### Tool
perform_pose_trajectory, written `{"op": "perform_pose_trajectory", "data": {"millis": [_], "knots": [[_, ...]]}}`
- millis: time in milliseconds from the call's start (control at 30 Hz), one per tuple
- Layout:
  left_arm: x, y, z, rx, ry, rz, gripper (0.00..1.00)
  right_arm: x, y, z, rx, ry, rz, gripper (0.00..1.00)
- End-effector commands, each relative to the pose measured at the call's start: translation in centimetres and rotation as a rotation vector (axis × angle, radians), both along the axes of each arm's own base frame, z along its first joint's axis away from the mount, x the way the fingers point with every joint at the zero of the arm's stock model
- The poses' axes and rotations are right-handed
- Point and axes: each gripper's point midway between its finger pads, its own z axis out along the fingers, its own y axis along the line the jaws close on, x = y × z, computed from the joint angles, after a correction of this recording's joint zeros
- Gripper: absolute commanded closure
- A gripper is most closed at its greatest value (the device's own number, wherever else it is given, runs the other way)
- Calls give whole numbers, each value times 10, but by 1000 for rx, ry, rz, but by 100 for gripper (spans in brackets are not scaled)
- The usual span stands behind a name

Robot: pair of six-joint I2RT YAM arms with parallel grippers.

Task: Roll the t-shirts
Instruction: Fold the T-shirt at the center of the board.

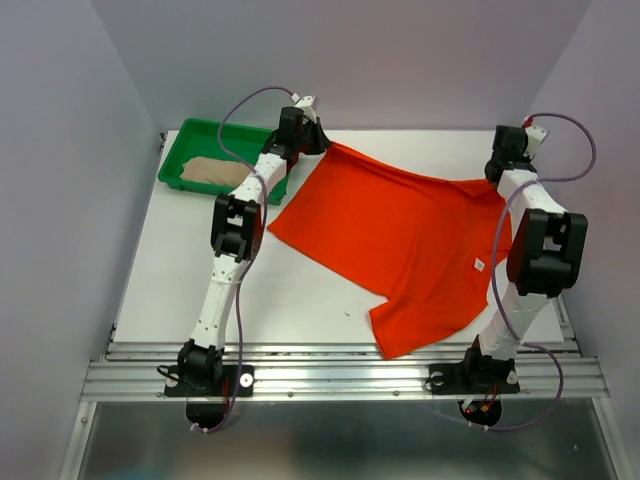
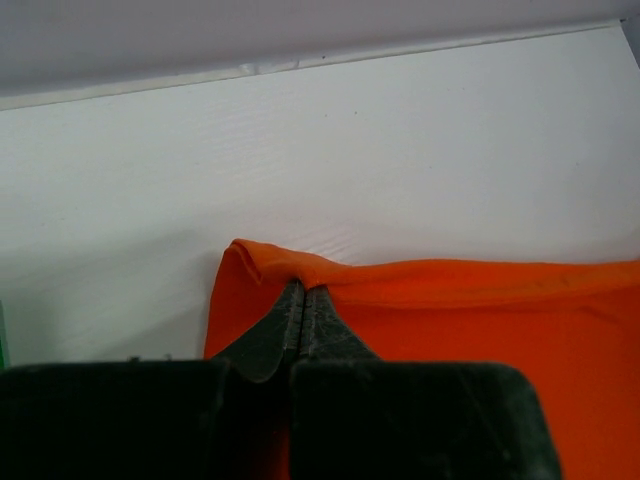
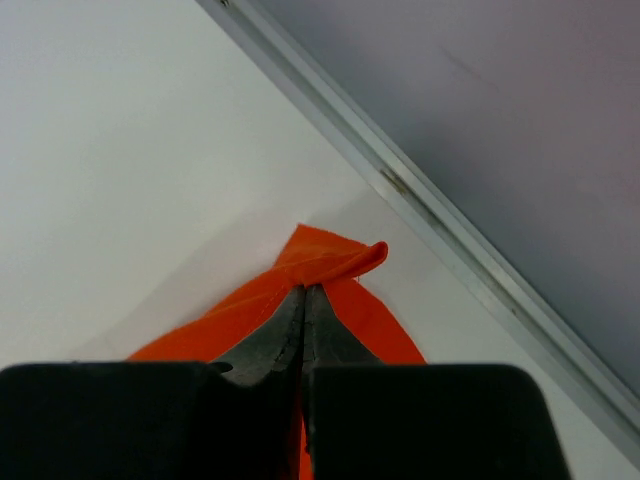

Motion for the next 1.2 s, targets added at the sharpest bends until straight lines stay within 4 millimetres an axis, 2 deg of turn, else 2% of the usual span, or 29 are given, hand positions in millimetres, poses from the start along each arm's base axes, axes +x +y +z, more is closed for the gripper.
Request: {"op": "perform_pose_trajectory", "data": {"millis": [0,167,233,267,300,367,467,633,767,1167], "knots": [[4,10,87,-32,-154,-6,100,-26,10,36,82,-108,-23,99],[-6,12,86,-12,-119,-24,100,-69,32,20,192,-77,-9,99],[-10,14,86,5,-107,-29,100,-84,36,24,215,-87,-28,99],[-11,15,86,10,-102,-27,100,-89,37,15,229,-65,-40,99],[-12,16,86,17,-98,-24,100,-98,40,17,249,-79,-56,99],[-16,19,84,36,-83,-18,100,-108,46,20,280,-91,-57,99],[-22,22,83,49,-61,-20,100,-123,54,10,333,-86,-81,99],[-32,25,75,66,-29,-26,100,-140,65,9,398,-129,-92,99],[-37,26,72,75,-10,-31,100,-157,72,-2,427,-129,-94,99],[-44,32,60,118,31,-32,100,-187,93,-11,504,-110,-44,99]]}}
